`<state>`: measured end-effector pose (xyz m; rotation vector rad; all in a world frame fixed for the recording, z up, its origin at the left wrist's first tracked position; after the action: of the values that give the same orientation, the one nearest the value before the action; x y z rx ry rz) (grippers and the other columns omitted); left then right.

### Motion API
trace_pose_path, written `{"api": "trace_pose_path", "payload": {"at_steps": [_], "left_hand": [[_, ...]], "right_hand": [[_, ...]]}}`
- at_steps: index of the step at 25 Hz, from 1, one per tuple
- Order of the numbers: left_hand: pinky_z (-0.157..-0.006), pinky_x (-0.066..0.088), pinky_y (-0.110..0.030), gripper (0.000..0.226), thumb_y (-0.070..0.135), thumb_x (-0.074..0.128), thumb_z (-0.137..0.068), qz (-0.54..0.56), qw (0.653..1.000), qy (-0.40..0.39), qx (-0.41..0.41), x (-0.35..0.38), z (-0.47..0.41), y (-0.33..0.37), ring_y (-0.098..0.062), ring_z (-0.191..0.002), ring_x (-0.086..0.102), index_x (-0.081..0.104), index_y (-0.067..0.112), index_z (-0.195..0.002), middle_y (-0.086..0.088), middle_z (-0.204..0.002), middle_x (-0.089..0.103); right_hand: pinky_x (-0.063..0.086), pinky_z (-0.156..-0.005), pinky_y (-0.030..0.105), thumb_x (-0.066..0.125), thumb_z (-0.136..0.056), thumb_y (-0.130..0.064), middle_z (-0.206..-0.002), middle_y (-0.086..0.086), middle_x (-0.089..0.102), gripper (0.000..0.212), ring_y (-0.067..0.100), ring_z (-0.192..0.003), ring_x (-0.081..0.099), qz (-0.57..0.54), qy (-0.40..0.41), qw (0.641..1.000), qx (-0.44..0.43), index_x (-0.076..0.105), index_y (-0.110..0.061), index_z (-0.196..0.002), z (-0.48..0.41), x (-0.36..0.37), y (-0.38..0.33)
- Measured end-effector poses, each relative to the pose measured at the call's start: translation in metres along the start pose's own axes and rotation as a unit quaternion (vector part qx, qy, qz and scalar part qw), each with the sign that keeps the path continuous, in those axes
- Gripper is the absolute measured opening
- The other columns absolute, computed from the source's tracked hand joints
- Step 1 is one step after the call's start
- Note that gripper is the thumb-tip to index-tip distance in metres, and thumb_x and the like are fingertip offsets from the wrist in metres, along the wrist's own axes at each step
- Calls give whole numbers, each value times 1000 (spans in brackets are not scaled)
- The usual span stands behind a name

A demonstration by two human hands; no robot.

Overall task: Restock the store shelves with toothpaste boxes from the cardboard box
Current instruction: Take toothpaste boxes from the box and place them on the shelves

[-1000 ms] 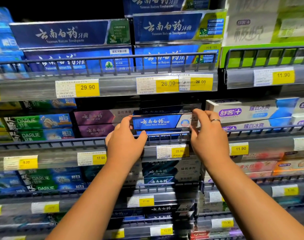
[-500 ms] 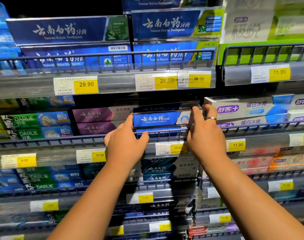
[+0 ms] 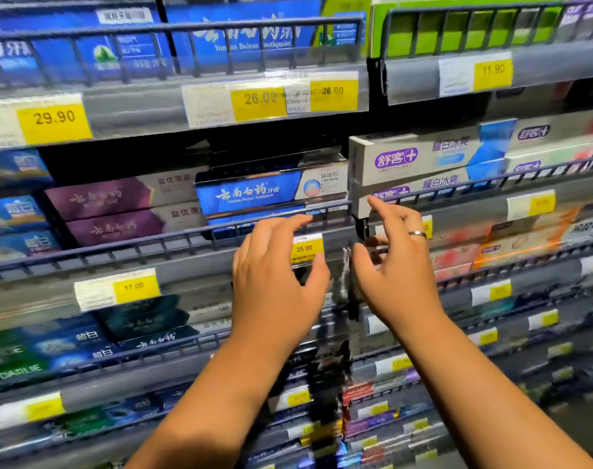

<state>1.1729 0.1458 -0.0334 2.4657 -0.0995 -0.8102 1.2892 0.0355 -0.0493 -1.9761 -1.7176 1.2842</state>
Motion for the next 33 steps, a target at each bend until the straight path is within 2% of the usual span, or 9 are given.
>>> {"api": "trace_pose_path", "payload": {"at_steps": [4, 9, 14, 18, 20, 24, 29, 31, 33], "left_hand": [[-98, 43, -28, 43, 28, 61, -88, 97, 986, -138, -4, 72, 26, 33, -10, -114, 52, 51, 28, -130, 9, -121, 54], [-98, 35, -17, 48, 24, 64, -88, 141, 958, -250, -3, 177, 54, 93, -6, -118, 48, 49, 29, -134, 7, -128, 54], [-102, 38, -24, 51, 27, 65, -87, 177, 924, -339, -3, 294, 85, 174, -11, -120, 50, 47, 27, -135, 5, -129, 54], [-95, 46, -30, 53, 34, 63, -79, 210, 910, -354, 38, 380, 119, 237, -19, -110, 60, 54, 18, -129, -2, -118, 62], [-94, 46, -31, 55, 35, 60, -77, 216, 899, -376, 66, 420, 132, 264, -21, -108, 61, 56, 15, -128, -4, -118, 63], [-98, 46, -38, 57, 33, 62, -78, 202, 852, -471, 102, 494, 151, 303, -22, -114, 57, 51, 19, -132, -5, -125, 60], [-97, 40, -24, 53, 29, 66, -86, 215, 775, -583, 115, 589, 179, 339, -8, -116, 51, 47, 26, -135, 5, -130, 54], [-99, 43, -27, 50, 28, 66, -87, 211, 751, -614, 118, 627, 191, 344, -8, -115, 50, 48, 26, -133, 5, -129, 53], [-98, 45, -31, 47, 28, 66, -87, 206, 725, -646, 123, 675, 206, 345, -9, -112, 53, 50, 25, -131, 5, -124, 55]], "right_hand": [[50, -89, 39, 61, -87, -14, -123, -5, 40, 53, 16, -105, 54, -39, 24, 996, 78, 46, -26, -136, 29, -41, 65], [44, -96, 33, 60, -90, -22, -138, -2, 38, 52, 16, -122, 47, -8, 30, 985, 171, 42, -33, -138, 57, -117, 156], [40, -97, 30, 60, -91, -23, -136, -2, 39, 52, 12, -119, 46, 30, 40, 972, 231, 42, -30, -140, 84, -209, 250], [39, -93, 23, 64, -86, -16, -131, 2, 46, 52, 13, -107, 51, 71, 100, 954, 273, 49, -24, -135, 108, -280, 322], [43, -92, 26, 64, -82, -16, -126, 7, 49, 52, 18, -101, 55, 105, 130, 945, 280, 52, -19, -133, 121, -309, 354], [49, -90, 50, 54, -77, -33, -120, 9, 50, 57, 29, -103, 58, 114, 152, 924, 333, 53, -16, -132, 144, -351, 411], [45, -93, 30, 62, -89, -31, -129, -4, 47, 48, 6, -102, 51, 107, 167, 859, 473, 43, -42, -132, 175, -389, 488], [48, -95, 36, 62, -88, -34, -127, -6, 49, 47, 3, -97, 53, 106, 182, 830, 517, 42, -48, -128, 185, -394, 518], [49, -96, 40, 64, -87, -29, -124, -2, 52, 45, 8, -96, 57, 123, 217, 808, 534, 48, -39, -128, 193, -395, 553]]}}
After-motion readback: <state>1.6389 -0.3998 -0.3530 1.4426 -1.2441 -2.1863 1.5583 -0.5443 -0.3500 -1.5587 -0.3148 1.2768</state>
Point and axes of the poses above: each hand's wrist, its own z-axis away from the middle knuckle, its own x-axis out of the palm, y = z × x, the point moved 2 cm from there along -z, towards the middle knuckle
